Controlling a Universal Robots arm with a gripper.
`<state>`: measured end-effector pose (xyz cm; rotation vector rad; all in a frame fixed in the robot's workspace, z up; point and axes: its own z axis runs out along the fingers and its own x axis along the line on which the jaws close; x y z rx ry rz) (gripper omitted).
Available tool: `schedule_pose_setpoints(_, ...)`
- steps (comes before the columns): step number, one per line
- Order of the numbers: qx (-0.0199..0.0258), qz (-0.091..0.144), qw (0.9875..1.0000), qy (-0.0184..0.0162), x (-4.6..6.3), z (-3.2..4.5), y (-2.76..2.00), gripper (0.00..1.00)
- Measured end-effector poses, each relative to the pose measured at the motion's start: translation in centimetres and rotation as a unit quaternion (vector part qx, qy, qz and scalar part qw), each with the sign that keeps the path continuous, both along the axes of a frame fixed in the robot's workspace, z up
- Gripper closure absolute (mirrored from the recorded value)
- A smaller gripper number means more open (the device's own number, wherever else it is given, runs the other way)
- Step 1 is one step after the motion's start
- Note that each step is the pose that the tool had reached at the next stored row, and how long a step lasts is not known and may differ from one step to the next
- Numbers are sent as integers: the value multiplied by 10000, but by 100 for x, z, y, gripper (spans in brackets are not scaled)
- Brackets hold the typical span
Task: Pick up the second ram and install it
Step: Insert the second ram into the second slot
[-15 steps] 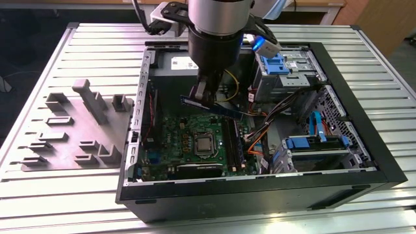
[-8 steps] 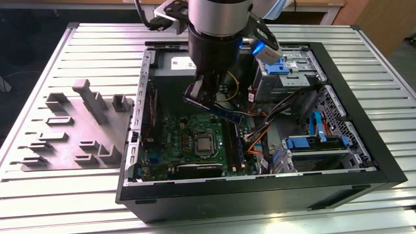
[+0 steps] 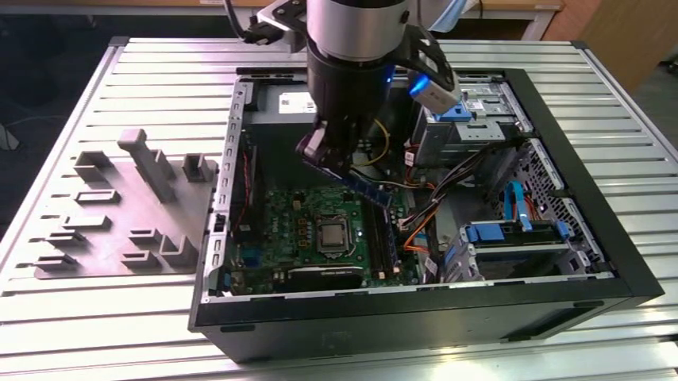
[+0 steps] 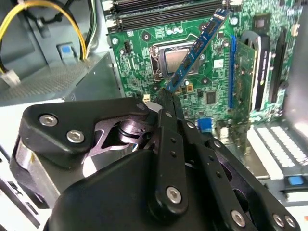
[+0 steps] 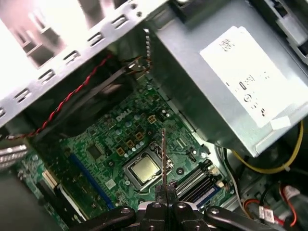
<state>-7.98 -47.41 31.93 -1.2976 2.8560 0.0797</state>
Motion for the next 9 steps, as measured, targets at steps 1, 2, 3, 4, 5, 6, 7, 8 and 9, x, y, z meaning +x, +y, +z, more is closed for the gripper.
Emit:
schedule_pose_setpoints(1, 0, -91, 10000, 0, 0, -2, 0, 89)
schedule_pose_setpoints(2, 0, -180, 9998, 0, 0, -3, 0, 89)
schedule_pose_setpoints(3, 0, -271, 9996, 0, 0, -5, 0, 89)
schedule_pose_setpoints(4, 0, -368, 9993, 0, 0, -7, 0, 89)
schedule_pose_setpoints(5, 0, -458, 9990, 0, 0, -9, 0, 89)
schedule_pose_setpoints(6, 0, -548, 9985, 0, 0, -11, 0, 89)
schedule_pose_setpoints(7, 0, -637, 9980, 0, 0, -13, 0, 89)
schedule_pose_setpoints(8, 0, -728, 9973, 0, 0, -15, 0, 89)
schedule_pose_setpoints(9, 0, -817, 9967, 0, 0, -16, 0, 89)
